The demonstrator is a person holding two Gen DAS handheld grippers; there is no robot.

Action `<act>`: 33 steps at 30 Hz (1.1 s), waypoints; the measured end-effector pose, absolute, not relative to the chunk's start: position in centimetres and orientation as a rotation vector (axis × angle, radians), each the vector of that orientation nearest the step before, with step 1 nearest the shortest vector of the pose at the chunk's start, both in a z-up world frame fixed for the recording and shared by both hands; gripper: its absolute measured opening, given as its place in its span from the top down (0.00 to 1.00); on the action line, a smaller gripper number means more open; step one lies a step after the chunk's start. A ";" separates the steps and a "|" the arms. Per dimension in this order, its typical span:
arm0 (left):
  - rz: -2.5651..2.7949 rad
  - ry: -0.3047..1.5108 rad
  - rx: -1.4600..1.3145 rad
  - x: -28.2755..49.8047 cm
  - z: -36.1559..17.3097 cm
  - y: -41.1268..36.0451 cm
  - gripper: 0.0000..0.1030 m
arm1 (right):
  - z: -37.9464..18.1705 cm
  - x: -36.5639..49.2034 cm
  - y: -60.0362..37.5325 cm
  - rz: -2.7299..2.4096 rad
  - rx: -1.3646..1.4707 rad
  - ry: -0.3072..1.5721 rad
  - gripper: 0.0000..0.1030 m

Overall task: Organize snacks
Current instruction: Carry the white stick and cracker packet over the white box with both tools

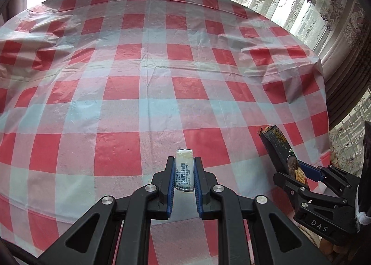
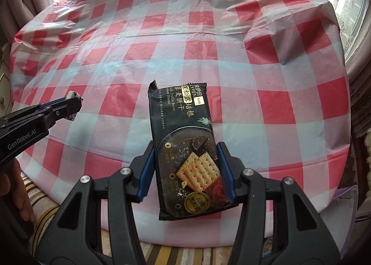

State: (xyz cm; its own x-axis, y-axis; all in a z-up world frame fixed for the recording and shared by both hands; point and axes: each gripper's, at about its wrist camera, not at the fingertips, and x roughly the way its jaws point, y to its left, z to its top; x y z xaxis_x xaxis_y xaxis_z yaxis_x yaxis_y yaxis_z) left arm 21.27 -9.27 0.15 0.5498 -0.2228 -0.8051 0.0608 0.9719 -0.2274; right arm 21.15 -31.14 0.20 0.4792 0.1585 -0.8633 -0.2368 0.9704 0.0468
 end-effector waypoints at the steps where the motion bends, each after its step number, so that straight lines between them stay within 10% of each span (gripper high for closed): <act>1: -0.177 0.975 -0.177 21.0 0.3 -9.7 0.85 | 0.4 20.7 -31.8 0.235 -0.074 1.040 0.47; 33: -0.570 0.956 0.078 11.0 4.8 -29.8 0.85 | 3.4 7.5 -51.0 -0.159 0.051 0.959 0.47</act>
State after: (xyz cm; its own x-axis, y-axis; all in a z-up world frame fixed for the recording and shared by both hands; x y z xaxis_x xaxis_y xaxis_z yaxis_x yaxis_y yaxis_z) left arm 10.97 -29.78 4.82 0.4424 -0.4253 -0.7895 0.4922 0.8511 -0.1827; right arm 7.53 -50.97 3.45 0.5640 -0.1125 -0.8181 0.1577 0.9871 -0.0270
